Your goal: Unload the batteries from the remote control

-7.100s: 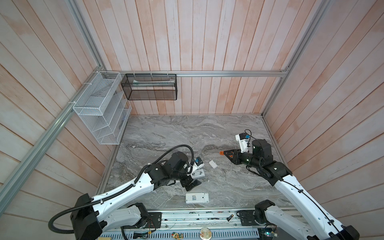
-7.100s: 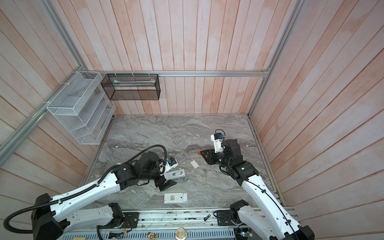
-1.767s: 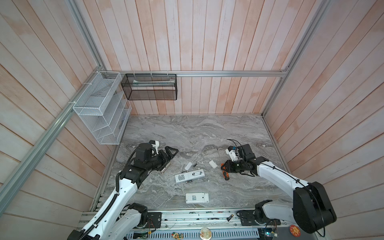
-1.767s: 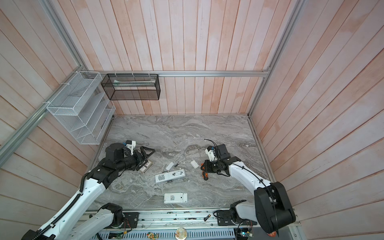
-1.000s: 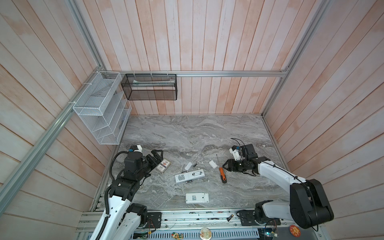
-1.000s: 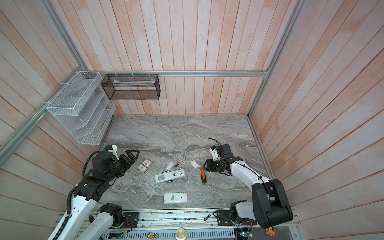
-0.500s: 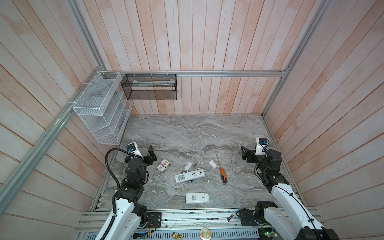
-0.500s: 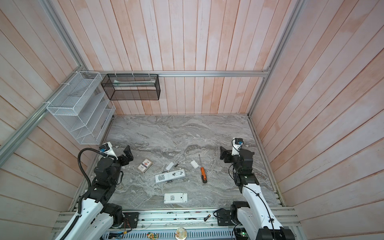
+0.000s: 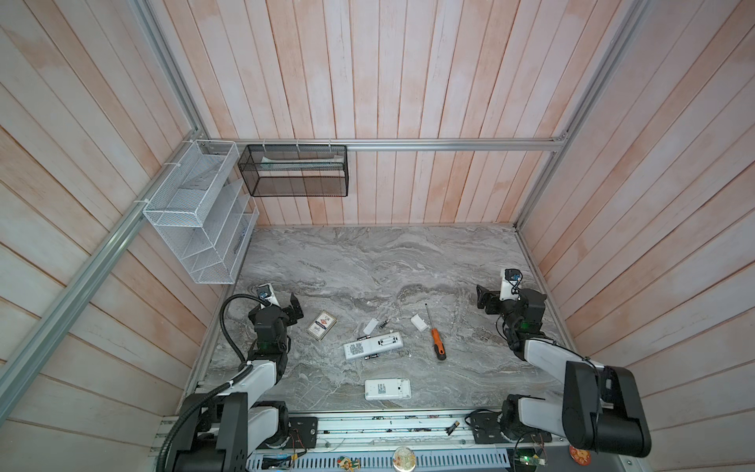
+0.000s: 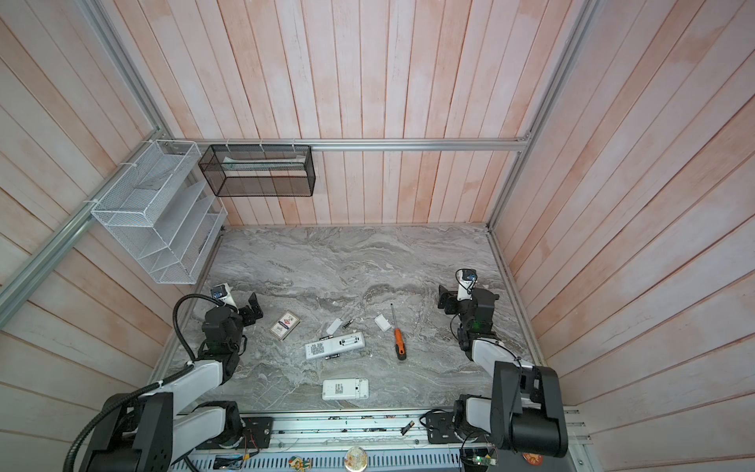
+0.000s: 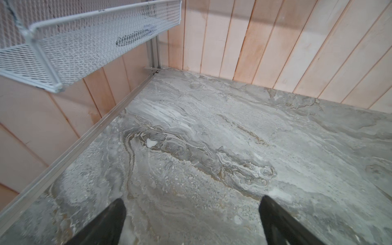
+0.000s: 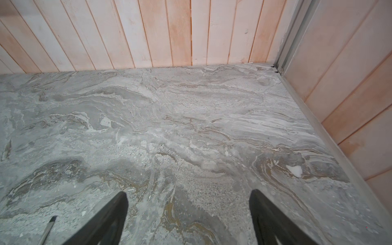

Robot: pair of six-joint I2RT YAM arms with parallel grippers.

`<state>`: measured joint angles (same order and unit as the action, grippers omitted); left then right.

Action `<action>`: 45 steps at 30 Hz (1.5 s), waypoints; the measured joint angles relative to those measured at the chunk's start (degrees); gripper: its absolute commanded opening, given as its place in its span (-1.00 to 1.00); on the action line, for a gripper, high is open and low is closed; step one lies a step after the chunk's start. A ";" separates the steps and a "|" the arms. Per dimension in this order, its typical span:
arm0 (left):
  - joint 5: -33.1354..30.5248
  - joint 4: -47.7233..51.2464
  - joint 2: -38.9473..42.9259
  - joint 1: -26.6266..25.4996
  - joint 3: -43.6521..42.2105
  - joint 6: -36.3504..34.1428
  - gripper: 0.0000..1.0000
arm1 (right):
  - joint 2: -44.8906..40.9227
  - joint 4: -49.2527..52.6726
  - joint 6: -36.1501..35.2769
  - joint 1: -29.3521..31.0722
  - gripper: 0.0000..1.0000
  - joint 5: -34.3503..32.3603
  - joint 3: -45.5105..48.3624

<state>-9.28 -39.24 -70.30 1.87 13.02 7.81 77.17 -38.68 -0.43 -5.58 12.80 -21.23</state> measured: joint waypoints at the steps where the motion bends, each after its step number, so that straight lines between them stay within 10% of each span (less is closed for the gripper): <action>1: 1.27 -1.33 -1.25 0.33 0.07 -0.39 1.00 | 1.25 -1.16 -0.04 -0.09 0.79 0.57 0.00; 15: 19.39 -18.99 -17.99 2.12 2.49 -6.38 1.00 | 7.72 -21.22 -0.15 -0.90 0.72 4.24 5.11; 45: 18.40 -21.64 -18.14 1.86 2.97 -6.34 1.00 | 9.64 -30.38 0.33 -0.94 0.96 4.15 8.44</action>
<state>9.13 -60.88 -88.44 3.73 15.99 1.48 86.80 -69.06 -0.10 -6.52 16.95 -12.80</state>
